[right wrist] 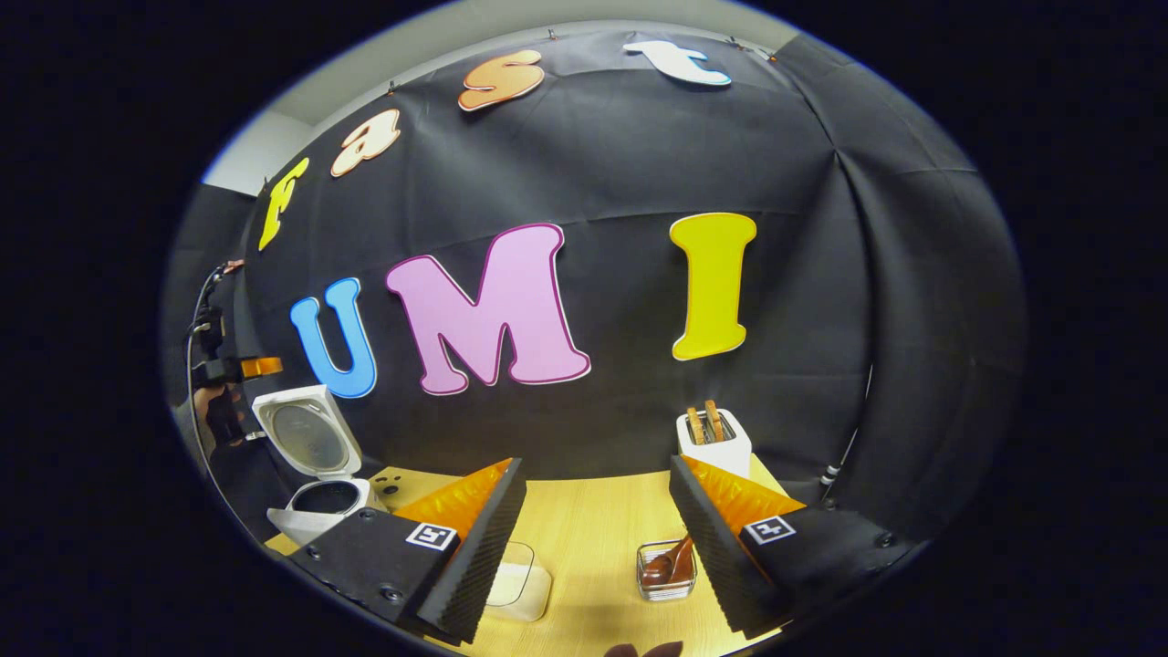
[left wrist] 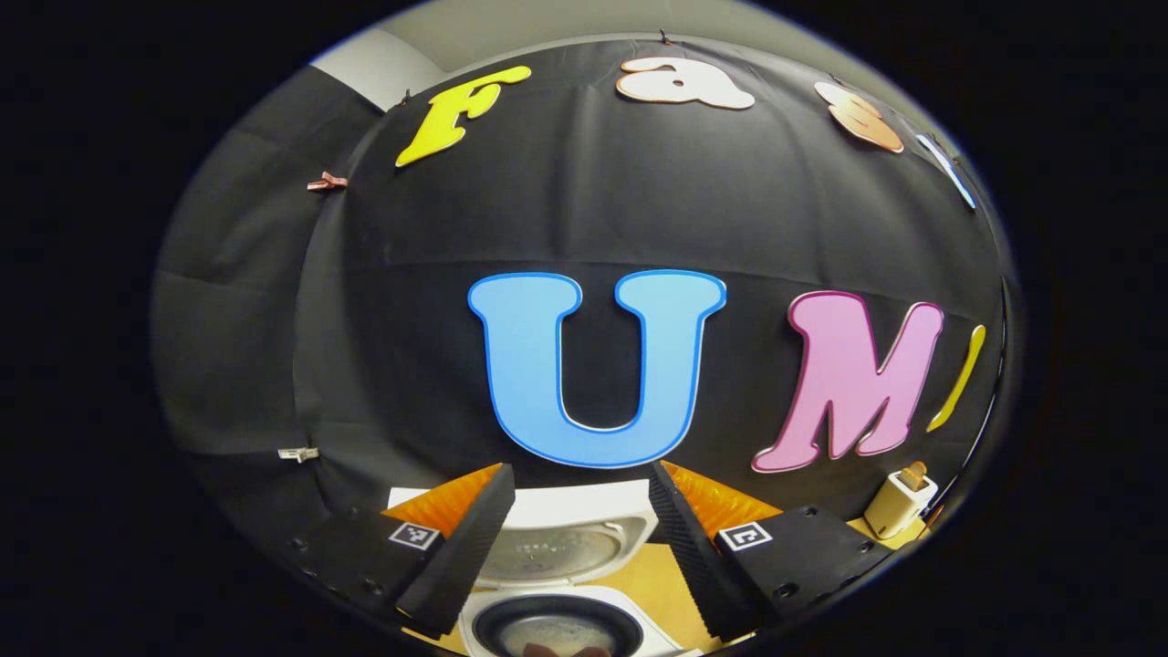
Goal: Close the left gripper, press the button to open the rice cooker; take a wooden spoon from the chopstick holder with the right hand, scoop a spoonful of rice and pour it into the rice cooker, then put the wooden spoon back into the chopstick holder.
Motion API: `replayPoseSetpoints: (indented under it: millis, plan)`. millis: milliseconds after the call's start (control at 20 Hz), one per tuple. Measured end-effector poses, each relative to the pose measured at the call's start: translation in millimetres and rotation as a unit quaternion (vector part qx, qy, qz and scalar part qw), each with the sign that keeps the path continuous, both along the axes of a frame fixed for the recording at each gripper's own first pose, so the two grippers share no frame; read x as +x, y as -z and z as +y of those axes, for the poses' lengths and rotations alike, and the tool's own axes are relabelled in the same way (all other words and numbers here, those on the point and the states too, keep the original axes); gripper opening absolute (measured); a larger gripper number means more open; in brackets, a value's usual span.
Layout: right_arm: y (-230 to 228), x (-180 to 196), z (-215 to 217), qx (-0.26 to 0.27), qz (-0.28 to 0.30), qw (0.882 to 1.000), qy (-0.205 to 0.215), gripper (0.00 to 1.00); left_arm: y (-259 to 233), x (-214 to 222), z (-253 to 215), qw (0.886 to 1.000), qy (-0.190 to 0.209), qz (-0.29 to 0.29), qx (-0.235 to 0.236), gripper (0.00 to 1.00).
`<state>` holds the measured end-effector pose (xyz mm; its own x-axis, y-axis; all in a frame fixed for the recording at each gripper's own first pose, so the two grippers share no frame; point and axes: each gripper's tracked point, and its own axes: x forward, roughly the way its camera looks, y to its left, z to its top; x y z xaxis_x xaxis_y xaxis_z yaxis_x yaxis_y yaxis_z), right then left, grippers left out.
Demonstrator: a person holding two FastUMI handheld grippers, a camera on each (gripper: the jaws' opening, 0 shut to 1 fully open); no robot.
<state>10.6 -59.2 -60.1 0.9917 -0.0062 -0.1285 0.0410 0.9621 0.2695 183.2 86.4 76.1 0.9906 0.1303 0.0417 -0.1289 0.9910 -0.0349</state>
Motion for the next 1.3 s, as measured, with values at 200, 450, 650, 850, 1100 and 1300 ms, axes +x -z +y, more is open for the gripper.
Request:
replayPoseSetpoints:
  millis: [200, 450, 650, 850, 1100, 1300]
  plan:
    - [0, -18, 3, -0.006, 0.007, 1.0, 0.0, 0.98, 9, 37, 26, 0.999, -0.028, 0.02, -0.023, 0.95]
    - [6, -39, -3, -0.021, 0.024, 0.999, 0.001, 0.98, 25, 69, 58, 0.997, -0.058, 0.054, 0.001, 0.95]
    - [6, -43, -12, -0.011, 0.033, 0.999, 0.012, 0.98, 53, 76, 70, 0.993, -0.074, 0.095, 0.006, 0.95]
    - [6, -39, -19, -0.002, 0.034, 0.999, 0.021, 0.98, 59, 58, 61, 0.993, -0.069, 0.092, -0.008, 0.98]
    - [13, -31, -17, 0.001, 0.038, 0.999, 0.016, 0.98, 77, 15, 38, 0.994, -0.062, 0.093, -0.01, 0.99]
    - [15, -26, -15, 0.005, 0.04, 0.999, 0.014, 0.98, 106, -22, 18, 0.992, -0.053, 0.113, -0.021, 0.98]
